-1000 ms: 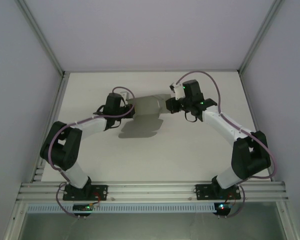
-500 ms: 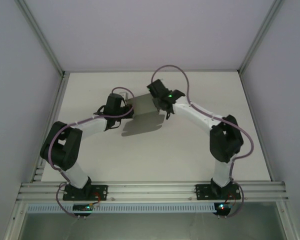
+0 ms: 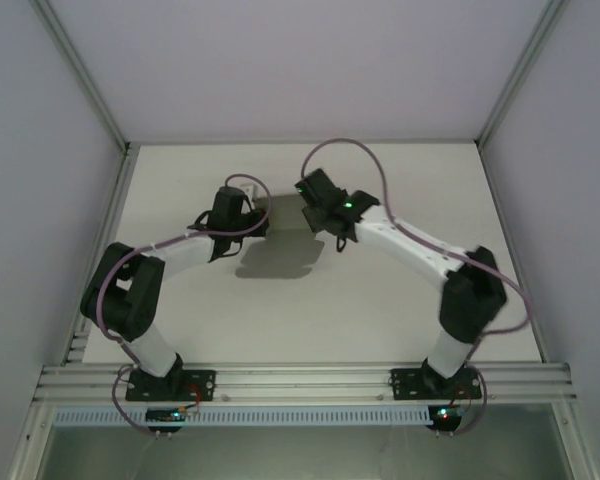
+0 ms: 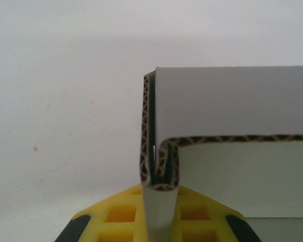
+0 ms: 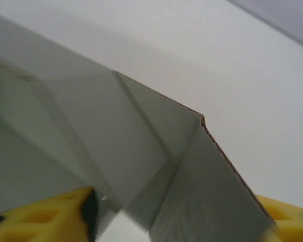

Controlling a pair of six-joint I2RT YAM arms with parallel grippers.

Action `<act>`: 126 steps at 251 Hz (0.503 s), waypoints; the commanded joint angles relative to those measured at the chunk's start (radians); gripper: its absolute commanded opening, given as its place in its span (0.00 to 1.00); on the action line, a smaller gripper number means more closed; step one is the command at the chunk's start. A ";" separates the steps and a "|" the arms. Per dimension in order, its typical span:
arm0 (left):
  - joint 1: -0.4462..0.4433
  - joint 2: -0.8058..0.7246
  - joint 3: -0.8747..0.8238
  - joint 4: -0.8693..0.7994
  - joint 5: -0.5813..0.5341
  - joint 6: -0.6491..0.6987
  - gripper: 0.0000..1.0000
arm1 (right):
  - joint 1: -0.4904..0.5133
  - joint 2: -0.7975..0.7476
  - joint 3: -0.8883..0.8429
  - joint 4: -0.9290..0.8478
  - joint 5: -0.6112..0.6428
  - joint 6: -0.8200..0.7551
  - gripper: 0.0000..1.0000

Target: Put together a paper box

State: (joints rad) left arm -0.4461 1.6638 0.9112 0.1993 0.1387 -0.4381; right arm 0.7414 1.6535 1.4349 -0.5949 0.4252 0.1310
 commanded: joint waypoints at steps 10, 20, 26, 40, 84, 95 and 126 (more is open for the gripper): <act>0.013 -0.022 -0.020 0.060 0.042 0.032 0.00 | -0.085 -0.249 -0.136 0.170 -0.253 -0.045 0.75; 0.014 -0.025 -0.023 0.064 0.046 0.034 0.00 | -0.124 -0.303 -0.178 0.201 -0.277 -0.045 0.76; 0.014 -0.027 -0.025 0.067 0.049 0.036 0.00 | -0.148 -0.333 -0.201 0.217 -0.279 -0.036 0.77; 0.013 -0.035 -0.030 0.076 0.059 0.038 0.00 | -0.211 -0.383 -0.233 0.230 -0.278 -0.002 0.78; 0.014 -0.048 -0.032 0.084 0.078 0.040 0.00 | -0.412 -0.361 -0.261 0.128 -0.323 0.069 0.80; 0.015 -0.051 -0.032 0.085 0.082 0.042 0.00 | -0.446 -0.330 -0.268 0.129 -0.383 0.073 0.80; 0.014 -0.055 -0.031 0.083 0.085 0.041 0.00 | -0.478 -0.241 -0.272 0.178 -0.618 0.073 0.71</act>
State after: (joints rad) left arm -0.4377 1.6554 0.8829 0.2451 0.1955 -0.4088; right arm 0.2783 1.3304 1.1858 -0.4183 0.0589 0.1738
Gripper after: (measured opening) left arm 0.063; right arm 0.754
